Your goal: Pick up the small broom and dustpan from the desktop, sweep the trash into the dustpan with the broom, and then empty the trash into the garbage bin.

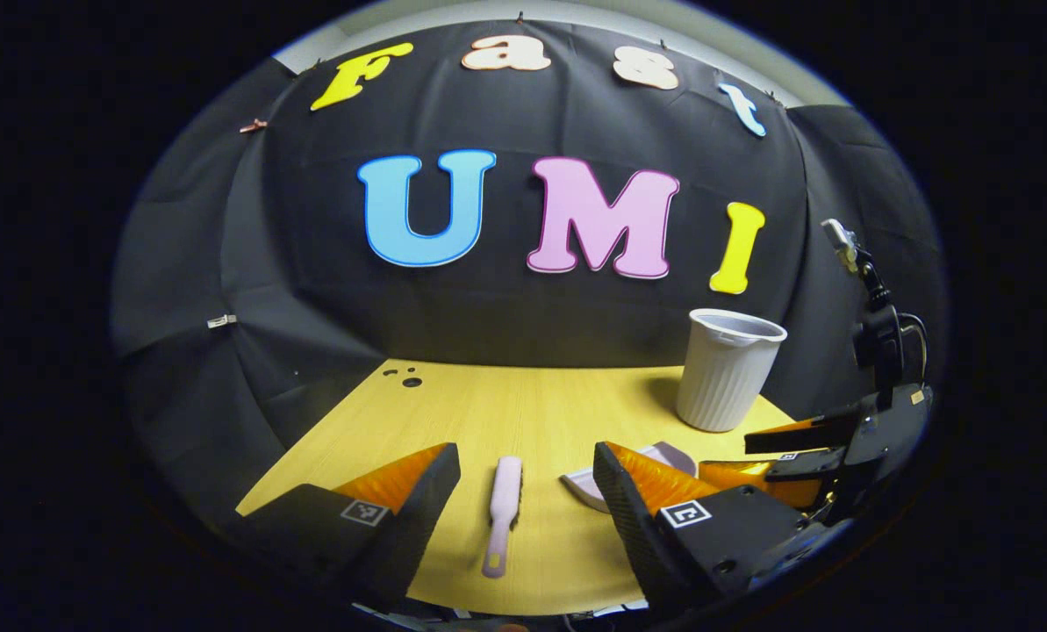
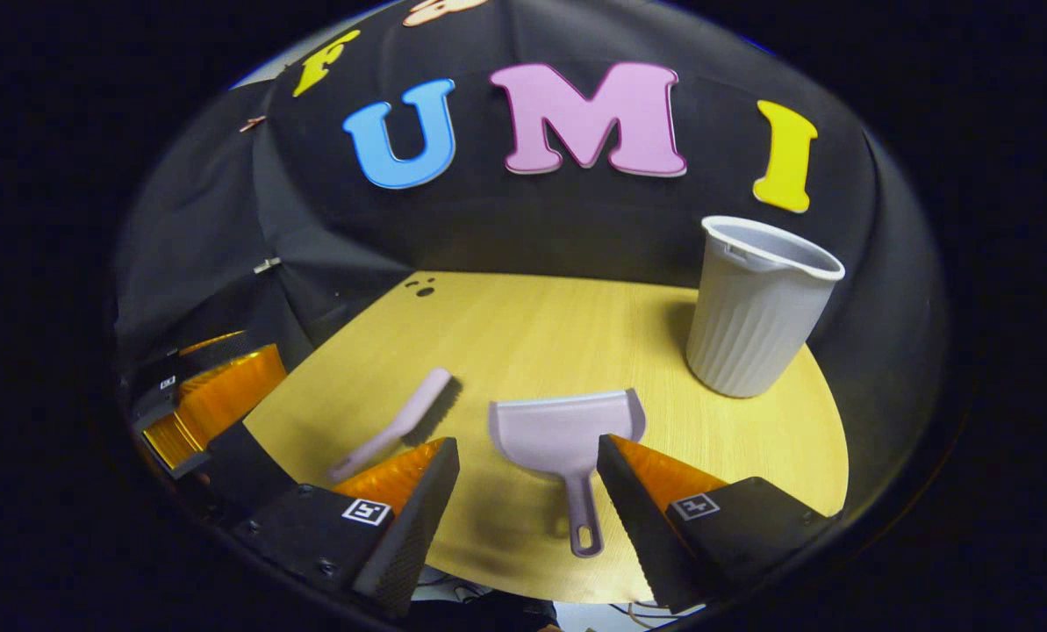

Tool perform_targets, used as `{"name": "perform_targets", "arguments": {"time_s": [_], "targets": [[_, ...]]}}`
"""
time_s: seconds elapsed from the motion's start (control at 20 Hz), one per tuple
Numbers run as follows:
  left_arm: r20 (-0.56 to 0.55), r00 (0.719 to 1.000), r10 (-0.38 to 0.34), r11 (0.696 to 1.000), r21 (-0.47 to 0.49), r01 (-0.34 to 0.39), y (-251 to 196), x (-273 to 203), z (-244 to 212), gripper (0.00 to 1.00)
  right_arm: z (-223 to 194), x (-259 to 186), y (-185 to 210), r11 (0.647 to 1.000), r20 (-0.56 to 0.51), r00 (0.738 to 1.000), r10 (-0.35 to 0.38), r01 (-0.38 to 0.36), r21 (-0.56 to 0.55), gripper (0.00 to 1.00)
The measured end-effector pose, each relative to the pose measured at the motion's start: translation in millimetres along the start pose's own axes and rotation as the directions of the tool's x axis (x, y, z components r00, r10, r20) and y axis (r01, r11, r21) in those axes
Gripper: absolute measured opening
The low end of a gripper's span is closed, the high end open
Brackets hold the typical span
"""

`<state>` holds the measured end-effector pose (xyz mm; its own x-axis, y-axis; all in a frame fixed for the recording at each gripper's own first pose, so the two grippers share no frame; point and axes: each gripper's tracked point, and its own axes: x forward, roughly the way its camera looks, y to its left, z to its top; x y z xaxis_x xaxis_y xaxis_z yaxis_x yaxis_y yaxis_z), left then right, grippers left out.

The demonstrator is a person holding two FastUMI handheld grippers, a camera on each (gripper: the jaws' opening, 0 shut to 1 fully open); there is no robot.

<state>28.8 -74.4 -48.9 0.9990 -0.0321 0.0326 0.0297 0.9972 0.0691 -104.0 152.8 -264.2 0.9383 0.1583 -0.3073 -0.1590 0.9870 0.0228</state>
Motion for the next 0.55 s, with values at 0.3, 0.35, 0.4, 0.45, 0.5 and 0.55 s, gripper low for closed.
{"name": "perform_targets", "arguments": {"time_s": [0.3, 0.35, 0.4, 0.45, 0.5, 0.55], "targets": [[-0.023, 1.0, -0.007, 1.0, -0.027, 0.006, -12.9, -66.9, -22.3, 0.96, -34.1, -40.7, 28.4, 0.999, -0.009, 0.999, 0.047, -0.047, -0.018, 0.99], [-0.036, 0.999, 0.001, 1.0, -0.029, -0.002, -9.9, -75.0, -28.9, 0.96, -38.5, -41.7, 32.3, 0.999, -0.021, 0.998, 0.053, -0.054, -0.01, 0.99], [-0.046, 0.999, 0.01, 0.999, -0.033, -0.011, -6.8, -82.4, -32.8, 0.96, -43.9, -45.3, 35.8, 0.998, -0.031, 0.997, 0.064, -0.064, 0.001, 1.0], [-0.055, 0.998, 0.015, 0.999, -0.044, -0.017, -4.9, -87.4, -36.8, 0.96, -50.6, -51.3, 38.3, 0.998, -0.041, 0.997, 0.067, -0.067, 0.005, 0.99], [-0.063, 0.998, 0.021, 0.998, -0.055, -0.024, -2.7, -91.1, -39.4, 0.96, -54.3, -53.8, 37.5, 0.998, -0.048, 0.997, 0.065, -0.065, 0.005, 0.99], [-0.072, 0.997, 0.027, 0.997, -0.066, -0.032, -0.7, -94.5, -42.8, 0.96, -57.4, -57.8, 37.2, 0.998, -0.054, 0.996, 0.065, -0.065, 0.006, 0.99]]}}
